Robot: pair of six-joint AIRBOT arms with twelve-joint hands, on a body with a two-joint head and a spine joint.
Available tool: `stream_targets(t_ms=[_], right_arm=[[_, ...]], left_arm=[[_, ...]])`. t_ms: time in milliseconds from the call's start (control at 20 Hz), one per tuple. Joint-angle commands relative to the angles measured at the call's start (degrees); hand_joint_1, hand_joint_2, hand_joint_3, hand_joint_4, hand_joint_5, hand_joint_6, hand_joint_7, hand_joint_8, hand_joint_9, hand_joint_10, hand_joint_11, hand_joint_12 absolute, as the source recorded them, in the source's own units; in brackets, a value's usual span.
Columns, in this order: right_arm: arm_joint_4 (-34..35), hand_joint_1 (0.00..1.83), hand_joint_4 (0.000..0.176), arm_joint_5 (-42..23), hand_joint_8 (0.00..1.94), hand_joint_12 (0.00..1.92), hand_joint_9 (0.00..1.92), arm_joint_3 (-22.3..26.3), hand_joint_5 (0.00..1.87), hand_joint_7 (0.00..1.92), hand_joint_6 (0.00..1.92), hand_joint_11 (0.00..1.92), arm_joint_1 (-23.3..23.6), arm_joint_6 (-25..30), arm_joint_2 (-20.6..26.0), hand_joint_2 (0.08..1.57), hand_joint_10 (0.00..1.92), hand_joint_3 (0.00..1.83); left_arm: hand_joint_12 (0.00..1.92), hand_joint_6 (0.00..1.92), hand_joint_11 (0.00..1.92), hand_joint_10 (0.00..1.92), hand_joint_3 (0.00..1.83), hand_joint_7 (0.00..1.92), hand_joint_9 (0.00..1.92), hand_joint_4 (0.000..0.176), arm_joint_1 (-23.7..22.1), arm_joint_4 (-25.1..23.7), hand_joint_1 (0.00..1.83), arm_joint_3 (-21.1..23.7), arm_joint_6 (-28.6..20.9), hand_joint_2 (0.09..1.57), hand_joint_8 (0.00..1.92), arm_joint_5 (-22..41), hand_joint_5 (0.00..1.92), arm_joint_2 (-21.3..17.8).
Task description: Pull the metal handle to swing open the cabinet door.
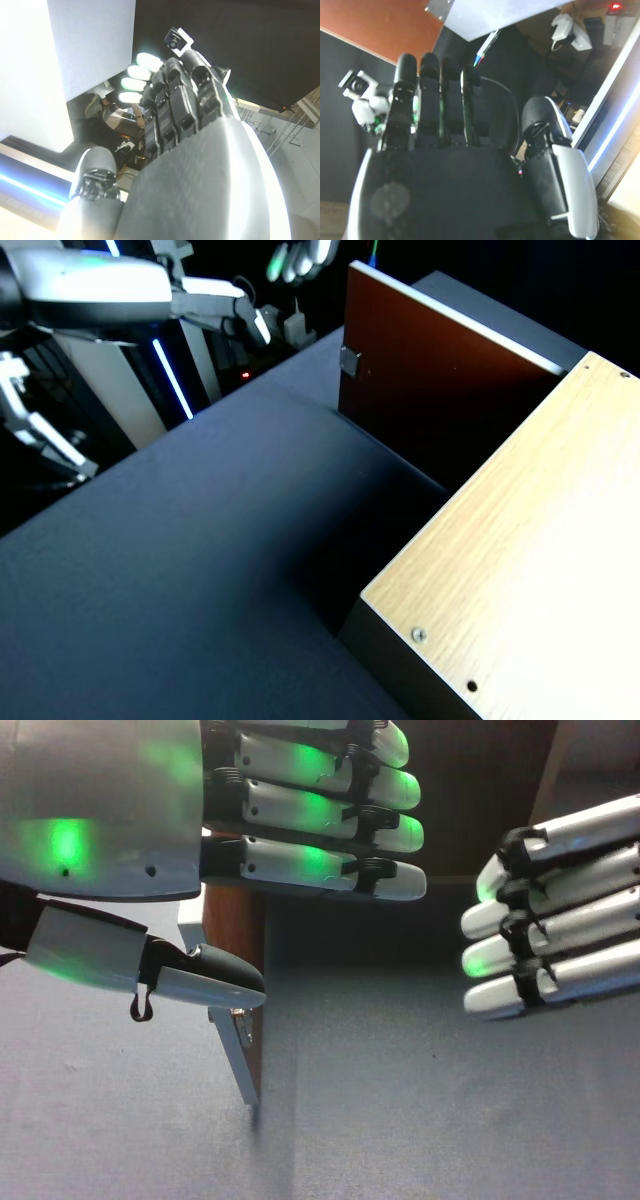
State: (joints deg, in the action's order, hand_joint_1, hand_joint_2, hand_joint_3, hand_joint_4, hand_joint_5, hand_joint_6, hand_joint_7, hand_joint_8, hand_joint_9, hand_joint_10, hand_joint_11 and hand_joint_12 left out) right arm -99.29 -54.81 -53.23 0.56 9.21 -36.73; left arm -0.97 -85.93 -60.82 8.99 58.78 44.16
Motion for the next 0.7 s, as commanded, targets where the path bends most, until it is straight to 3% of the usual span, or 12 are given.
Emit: stream_targets(t_ms=[0, 200, 650], right_arm=[[5.8, 0.0, 0.0, -2.2, 0.0, 0.9, 0.33, -0.5, 0.32, 0.36, 0.0, 0.0, 1.2, 0.0, 0.0, 1.37, 0.0, 0.0], [1.8, 0.0, 0.0, -9.6, 0.0, 0.89, 0.32, -4.2, 0.32, 0.35, 0.0, 0.0, 7.1, 3.0, -2.6, 1.37, 0.0, 0.0], [1.4, 0.0, 0.0, -9.7, 0.0, 0.89, 0.32, -5.2, 0.32, 0.35, 0.0, 0.0, 7.1, -0.9, -3.5, 1.36, 0.0, 0.0]], left_arm=[[0.66, 0.0, 0.0, 0.0, 0.0, 0.33, 0.29, 0.0, -0.6, 5.7, 0.02, 0.0, 0.5, 1.39, 0.0, 1.4, 0.29, -0.1], [0.66, 0.0, 0.0, 0.0, 0.0, 0.33, 0.29, 0.0, -0.6, 5.7, 0.02, 0.0, 0.5, 1.39, 0.0, 1.4, 0.29, -0.1], [0.68, 0.0, 0.0, 0.0, 0.0, 0.33, 0.3, 0.0, -0.6, 5.7, 0.03, 0.0, 0.5, 1.39, 0.0, 1.4, 0.3, -0.1]])
